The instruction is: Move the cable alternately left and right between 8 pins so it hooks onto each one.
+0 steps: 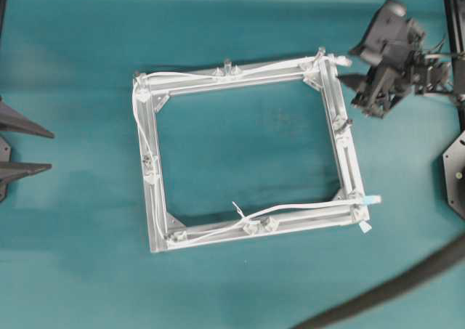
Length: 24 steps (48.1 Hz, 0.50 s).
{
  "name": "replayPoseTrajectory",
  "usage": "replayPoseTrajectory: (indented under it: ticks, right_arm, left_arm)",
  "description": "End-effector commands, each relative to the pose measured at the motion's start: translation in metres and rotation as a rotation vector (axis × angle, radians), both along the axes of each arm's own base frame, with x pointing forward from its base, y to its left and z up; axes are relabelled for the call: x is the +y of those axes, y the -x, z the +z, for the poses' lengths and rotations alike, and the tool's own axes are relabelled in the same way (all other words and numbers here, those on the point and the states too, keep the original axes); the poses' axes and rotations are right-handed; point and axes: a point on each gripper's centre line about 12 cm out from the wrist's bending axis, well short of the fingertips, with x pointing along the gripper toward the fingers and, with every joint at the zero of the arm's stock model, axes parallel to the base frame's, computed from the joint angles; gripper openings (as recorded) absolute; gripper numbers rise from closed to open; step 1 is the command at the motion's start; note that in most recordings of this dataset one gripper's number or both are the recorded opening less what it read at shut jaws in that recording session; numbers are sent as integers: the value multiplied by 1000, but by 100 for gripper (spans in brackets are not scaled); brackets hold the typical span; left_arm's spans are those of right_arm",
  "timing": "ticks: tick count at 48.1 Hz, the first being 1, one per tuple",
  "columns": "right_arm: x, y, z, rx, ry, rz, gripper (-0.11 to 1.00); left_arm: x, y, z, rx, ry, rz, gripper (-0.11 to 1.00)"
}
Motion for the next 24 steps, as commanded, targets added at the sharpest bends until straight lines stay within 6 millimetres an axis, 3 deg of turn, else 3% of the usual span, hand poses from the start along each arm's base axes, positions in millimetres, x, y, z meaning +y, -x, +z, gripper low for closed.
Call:
replayPoseTrajectory:
  ticks: [1, 13, 24]
  right_arm:
    - [3, 0, 16, -65, 22, 8, 64]
    - [27, 3, 32, -260, 15, 114, 64]
    - [44, 29, 36, -356, 8, 110, 64]
  left_arm:
    - [0, -1, 6, -14, -5, 1, 69]
    - [0, -1, 6, -14, -5, 1, 69]
    - [0, -1, 6, -14, -5, 1, 69]
